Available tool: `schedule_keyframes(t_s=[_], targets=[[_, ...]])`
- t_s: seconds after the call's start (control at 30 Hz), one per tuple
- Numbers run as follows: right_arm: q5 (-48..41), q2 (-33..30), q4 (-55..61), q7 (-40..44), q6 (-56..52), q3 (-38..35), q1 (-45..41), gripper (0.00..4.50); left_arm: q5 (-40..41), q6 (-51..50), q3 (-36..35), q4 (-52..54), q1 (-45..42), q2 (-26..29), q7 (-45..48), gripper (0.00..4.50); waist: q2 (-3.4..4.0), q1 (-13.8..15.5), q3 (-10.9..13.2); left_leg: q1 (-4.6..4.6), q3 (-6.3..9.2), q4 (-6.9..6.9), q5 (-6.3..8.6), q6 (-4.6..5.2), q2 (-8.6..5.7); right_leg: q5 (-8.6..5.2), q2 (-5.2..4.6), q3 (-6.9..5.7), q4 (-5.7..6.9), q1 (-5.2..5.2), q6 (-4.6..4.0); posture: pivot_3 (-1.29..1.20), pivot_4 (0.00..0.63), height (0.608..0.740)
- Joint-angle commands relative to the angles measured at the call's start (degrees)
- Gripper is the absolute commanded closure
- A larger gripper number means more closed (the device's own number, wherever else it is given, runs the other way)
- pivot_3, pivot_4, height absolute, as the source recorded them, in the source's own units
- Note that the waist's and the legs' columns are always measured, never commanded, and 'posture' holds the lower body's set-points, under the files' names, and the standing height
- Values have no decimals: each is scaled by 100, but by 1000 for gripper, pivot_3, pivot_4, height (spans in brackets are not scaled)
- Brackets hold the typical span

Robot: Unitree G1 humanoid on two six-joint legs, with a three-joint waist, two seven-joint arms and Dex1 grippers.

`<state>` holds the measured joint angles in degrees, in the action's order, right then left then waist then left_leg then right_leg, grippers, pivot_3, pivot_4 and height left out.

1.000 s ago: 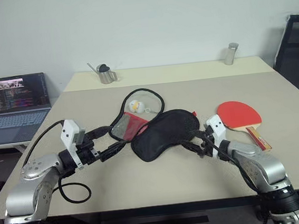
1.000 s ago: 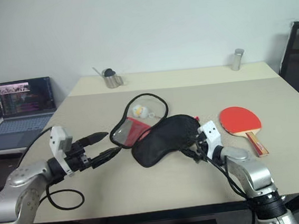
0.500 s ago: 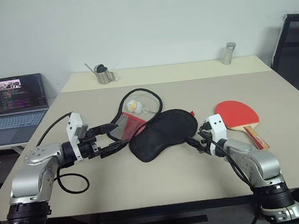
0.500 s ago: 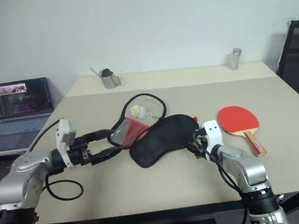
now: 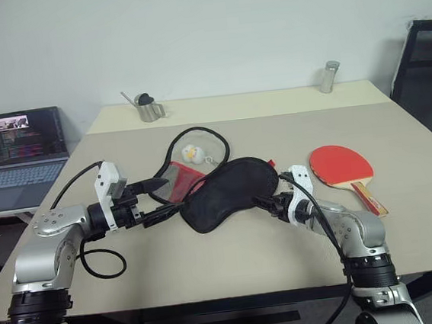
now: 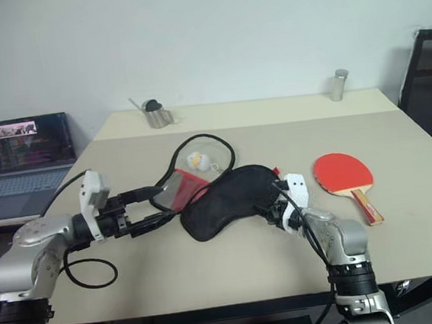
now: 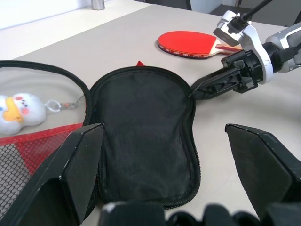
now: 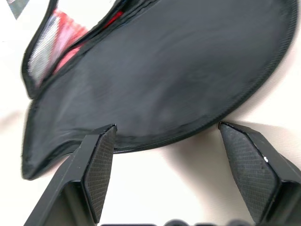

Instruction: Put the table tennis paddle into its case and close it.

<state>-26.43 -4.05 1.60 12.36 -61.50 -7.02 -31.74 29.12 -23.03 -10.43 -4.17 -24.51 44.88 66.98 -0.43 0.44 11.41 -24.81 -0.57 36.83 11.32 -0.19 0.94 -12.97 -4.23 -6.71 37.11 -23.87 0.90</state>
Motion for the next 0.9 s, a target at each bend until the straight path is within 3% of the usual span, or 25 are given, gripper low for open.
schedule_keyframes(t_s=[0.03,0.43,0.53,0.83,0.9], targets=[[-176,28,300,-9,-267,10,-38,717,37,91,-138,208,-21,126,3,0,0,-4,0,0,0,0,0,0,0,0,0,0,0,0,0,0,150,740],[-310,784,-105,-532,-121,-470,-329,717,3,144,-110,173,2,75,-26,0,0,-51,0,0,-4,0,0,0,8,4,9,4,2,-6,-7,0,150,740],[-285,890,-289,-565,-35,-467,-456,1245,-11,157,-91,157,-10,57,-28,0,0,-53,0,0,-11,-1,0,0,14,7,15,10,2,-12,-13,0,150,740],[-215,989,-603,-602,199,-343,-610,4392,-17,198,-76,154,-4,36,-43,0,0,-53,0,-1,-22,-3,0,0,18,9,18,19,2,-17,-15,0,150,740],[-266,982,-615,-653,161,-427,-602,4452,-12,192,-85,170,16,38,-51,0,0,-53,0,-1,-23,-3,0,0,19,9,19,20,2,-18,-16,0,150,740]])
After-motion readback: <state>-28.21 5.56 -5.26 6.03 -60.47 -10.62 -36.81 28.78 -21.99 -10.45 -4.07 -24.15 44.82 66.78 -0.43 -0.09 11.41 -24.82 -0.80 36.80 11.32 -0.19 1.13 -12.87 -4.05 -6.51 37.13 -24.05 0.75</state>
